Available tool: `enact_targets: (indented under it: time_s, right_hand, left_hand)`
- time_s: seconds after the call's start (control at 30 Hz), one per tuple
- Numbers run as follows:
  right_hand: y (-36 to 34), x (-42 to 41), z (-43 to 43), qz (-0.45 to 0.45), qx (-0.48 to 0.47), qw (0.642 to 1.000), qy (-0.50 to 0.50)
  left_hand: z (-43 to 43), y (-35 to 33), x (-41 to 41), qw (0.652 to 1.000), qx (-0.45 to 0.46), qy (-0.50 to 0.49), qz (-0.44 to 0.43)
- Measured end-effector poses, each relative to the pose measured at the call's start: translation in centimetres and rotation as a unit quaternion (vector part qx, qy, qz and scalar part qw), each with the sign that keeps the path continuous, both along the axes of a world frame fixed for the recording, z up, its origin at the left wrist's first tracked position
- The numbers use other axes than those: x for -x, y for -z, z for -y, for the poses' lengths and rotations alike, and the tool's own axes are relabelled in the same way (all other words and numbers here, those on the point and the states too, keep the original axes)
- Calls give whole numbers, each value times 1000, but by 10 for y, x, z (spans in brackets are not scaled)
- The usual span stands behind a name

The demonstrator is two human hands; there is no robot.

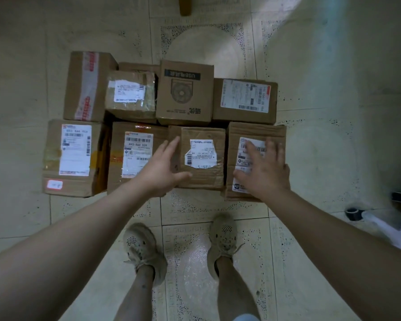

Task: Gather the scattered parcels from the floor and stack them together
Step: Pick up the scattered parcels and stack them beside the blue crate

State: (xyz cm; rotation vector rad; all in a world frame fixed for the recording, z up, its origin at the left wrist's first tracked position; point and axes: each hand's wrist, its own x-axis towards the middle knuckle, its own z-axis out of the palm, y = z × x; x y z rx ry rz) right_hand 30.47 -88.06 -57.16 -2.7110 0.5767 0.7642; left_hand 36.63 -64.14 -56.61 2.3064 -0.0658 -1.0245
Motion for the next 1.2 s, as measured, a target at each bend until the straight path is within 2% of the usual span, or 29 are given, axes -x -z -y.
enact_targets:
  time_s: [0.1,0.23,0.43,0.57,0.7,0.8,0.9,0.97,1.2]
  right_hand:
    - [5,1,-3,4,18,1000,-12]
    - [10,-1,0,25,22,999,-11]
    - [9,10,-1,29,17,999,-31]
    - [5,-4,-2,48,9,997,-57]
    - [7,-53,1,81,14,995,-56]
    - [16,-96,10,61,19,996,-60]
    - [27,-120,19,-14,18,998,-59]
    - [32,-122,21,-49,8,997,-58]
    - [23,-116,19,-51,13,996,-71]
  left_hand:
    - [10,7,5,994,-35,99,-19]
    - [14,17,10,996,-30,81,3]
    - [5,12,15,965,-100,215,113]
    - [9,6,-14,959,-108,164,203]
    - [23,8,-80,936,-161,141,280]
    - [34,17,-117,935,-214,164,231]
    - [39,30,-126,947,-231,152,166]
    - [37,35,-121,949,-225,144,166]
    - [32,26,-118,946,-222,154,179]
